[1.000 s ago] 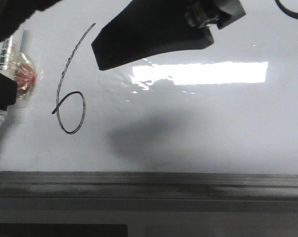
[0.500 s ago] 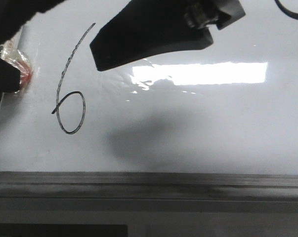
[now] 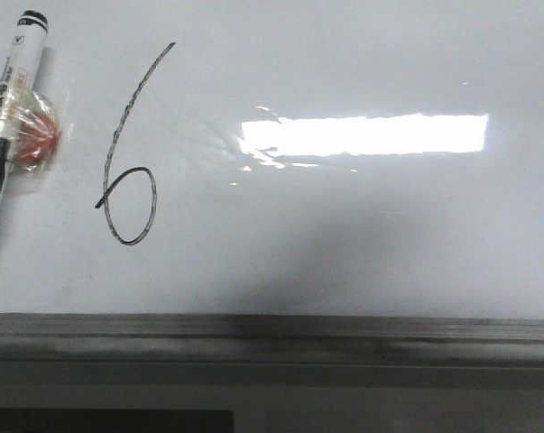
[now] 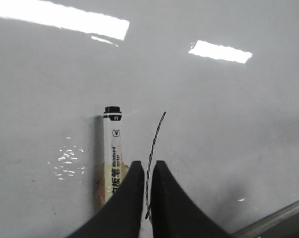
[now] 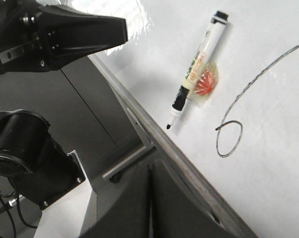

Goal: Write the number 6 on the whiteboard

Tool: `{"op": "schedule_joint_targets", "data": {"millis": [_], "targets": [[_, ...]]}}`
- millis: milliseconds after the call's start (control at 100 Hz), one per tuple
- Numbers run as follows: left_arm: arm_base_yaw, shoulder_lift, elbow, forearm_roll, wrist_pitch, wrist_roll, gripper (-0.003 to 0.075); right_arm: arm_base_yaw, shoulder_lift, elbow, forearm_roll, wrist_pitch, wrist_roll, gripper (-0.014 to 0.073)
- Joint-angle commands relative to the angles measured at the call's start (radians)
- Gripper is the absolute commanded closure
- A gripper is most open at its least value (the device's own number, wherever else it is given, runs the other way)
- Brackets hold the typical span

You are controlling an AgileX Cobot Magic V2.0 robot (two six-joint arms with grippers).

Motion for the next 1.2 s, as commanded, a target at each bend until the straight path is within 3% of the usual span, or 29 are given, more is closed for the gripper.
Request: {"op": "schedule_joint_targets", "data": {"millis": [0,220,610,1190], "targets": [[0.005,-0.059,-0.027,0.042,-0.010,0.008,0.0739,-0.003,-0.091,0.034,-0.014,-0.117,-0.011,0.0657],[0.005,-0.221,0.020,0.075,0.019,0.073,0.0739,-0.003,-0.399,0.280,-0.014,-0.238,-0.011,0.0657],[0.005,-0.299,0.143,0.075,0.017,0.103,0.0739,-0.003,-0.879,0.595,-0.016,-0.238,-0.011,0.0657],[0.005,-0.299,0.143,0.073,0.017,0.103,0.0739,-0.003,-0.948,0.613,-0.016,-0.250,-0.011,0.0657]]}}
